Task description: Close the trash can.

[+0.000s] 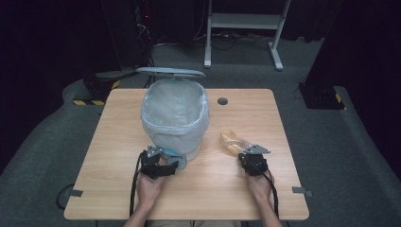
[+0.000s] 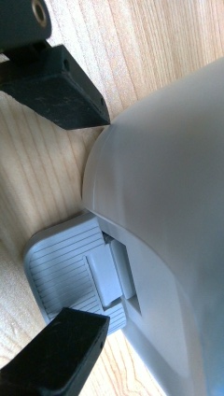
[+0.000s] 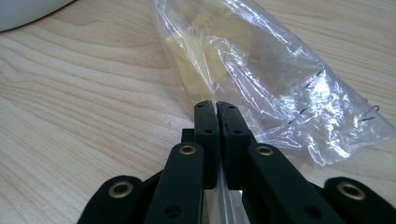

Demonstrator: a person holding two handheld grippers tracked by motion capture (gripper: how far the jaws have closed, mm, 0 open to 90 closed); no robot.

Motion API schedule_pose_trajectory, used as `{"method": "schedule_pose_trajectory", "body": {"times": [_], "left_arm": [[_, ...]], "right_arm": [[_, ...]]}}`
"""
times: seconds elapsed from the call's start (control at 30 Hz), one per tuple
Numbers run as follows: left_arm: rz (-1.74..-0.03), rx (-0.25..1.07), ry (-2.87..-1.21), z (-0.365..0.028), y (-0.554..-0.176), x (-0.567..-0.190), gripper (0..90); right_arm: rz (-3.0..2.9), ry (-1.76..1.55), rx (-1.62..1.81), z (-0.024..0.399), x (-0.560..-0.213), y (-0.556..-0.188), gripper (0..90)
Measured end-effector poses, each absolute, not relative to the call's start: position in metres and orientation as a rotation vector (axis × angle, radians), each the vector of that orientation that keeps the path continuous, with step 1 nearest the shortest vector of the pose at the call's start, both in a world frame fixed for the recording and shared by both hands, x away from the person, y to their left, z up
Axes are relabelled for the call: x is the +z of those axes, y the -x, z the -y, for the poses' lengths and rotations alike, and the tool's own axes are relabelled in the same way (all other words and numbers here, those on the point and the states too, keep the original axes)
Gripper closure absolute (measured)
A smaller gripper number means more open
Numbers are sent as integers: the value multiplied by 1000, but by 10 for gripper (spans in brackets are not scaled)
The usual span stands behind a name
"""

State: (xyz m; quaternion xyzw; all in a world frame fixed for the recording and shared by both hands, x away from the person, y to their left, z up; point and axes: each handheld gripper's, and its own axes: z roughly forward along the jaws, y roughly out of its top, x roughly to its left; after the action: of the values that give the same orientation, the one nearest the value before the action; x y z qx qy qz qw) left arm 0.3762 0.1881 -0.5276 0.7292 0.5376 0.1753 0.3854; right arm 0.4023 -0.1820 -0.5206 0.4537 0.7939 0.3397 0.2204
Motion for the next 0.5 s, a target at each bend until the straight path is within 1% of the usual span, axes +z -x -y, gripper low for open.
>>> {"method": "schedule_pose_trajectory", "body": {"times": [0.5], "left_arm": [[-1369, 446, -1857, -188, -376, -528, 57]], "right_arm": [[-2199, -1197, 1013, 193, -492, -383, 881]]}}
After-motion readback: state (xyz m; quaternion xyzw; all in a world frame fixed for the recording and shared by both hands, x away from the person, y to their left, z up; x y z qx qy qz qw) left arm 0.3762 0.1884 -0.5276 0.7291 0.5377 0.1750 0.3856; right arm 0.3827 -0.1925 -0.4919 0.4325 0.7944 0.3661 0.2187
